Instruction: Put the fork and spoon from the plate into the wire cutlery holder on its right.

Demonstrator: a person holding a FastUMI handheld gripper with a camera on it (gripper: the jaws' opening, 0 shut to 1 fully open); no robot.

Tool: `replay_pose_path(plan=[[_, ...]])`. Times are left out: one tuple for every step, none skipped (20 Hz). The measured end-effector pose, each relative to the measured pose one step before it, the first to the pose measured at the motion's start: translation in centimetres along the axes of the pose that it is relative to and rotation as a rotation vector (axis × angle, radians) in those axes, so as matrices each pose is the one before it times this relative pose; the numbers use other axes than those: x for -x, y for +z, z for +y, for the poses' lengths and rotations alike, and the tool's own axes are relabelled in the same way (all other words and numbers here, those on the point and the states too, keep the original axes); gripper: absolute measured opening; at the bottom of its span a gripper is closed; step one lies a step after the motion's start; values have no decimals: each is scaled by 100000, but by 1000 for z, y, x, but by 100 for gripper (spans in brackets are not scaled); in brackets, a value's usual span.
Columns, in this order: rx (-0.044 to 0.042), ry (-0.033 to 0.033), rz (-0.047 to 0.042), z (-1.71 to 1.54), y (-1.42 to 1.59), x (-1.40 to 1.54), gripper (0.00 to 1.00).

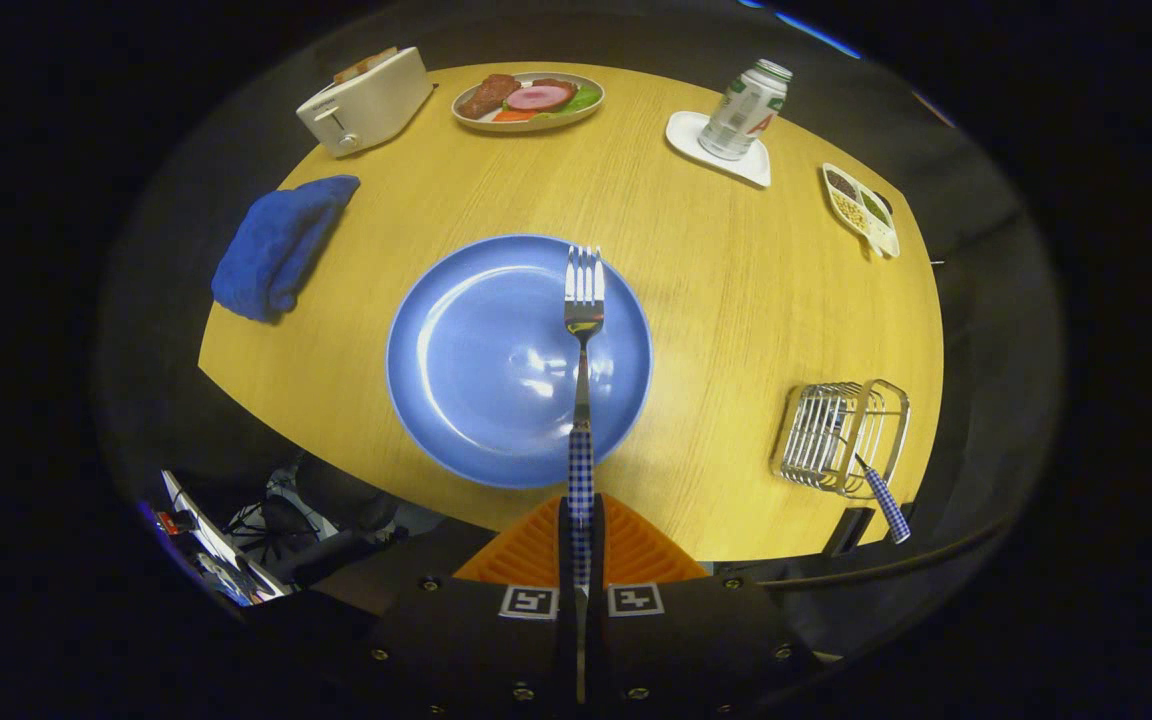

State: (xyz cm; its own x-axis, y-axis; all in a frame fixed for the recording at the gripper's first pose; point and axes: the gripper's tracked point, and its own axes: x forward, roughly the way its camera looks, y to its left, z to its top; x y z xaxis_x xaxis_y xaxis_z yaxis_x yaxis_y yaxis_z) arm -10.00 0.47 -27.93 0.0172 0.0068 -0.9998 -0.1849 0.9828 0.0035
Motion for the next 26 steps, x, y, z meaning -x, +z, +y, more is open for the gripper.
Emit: replay_pose_path(plan=[[-1052, -793, -459, -982, -304, 478, 4], [0, -1656, 916, -1103, -539, 411, 4], [-391, -525, 1457, -968, -781, 530, 4], [-1080, -225, 776, -901, -660, 479, 4], [-902, -856, 867, -1189, -388, 625, 4], [-855, -1148, 417, -1320, -280, 660, 4], [-1219, -1396, -234, -1234, -402, 647, 4], [-1308, -1906, -890, -1417, -214, 605, 4], [-501, -1524, 476, -1063, -159, 485, 4], [-1103, -305, 1102, -880, -508, 279, 4], [-670, -139, 1286, -531, -528, -61, 4], [-82, -246, 1846, -659, -597, -46, 4], [-136, 223, 1571, -523, -502, -35, 4], [274, 110, 2701, -664, -673, -5, 4], [432, -98, 2808, -750, -526, -41, 4], [118, 86, 2324, -719, -362, -152, 4], [418, -184, 3178, -803, -356, -95, 4], [742, 8, 2798, -662, -260, -113, 4], [778, -838, 2244, -803, 83, 36, 4], [1967, -675, 2859, -710, -89, 34, 4], [1539, -678, 2227, -637, 229, -50, 4], [1519, -738, 1876, -370, 251, -233, 4], [1425, -641, 2002, -433, 291, -165, 4], [1349, -436, 1295, -256, 430, -144, 4], [1859, -398, 1927, -207, 250, -52, 4], [1597, -555, 1861, -276, 280, -102, 4]])
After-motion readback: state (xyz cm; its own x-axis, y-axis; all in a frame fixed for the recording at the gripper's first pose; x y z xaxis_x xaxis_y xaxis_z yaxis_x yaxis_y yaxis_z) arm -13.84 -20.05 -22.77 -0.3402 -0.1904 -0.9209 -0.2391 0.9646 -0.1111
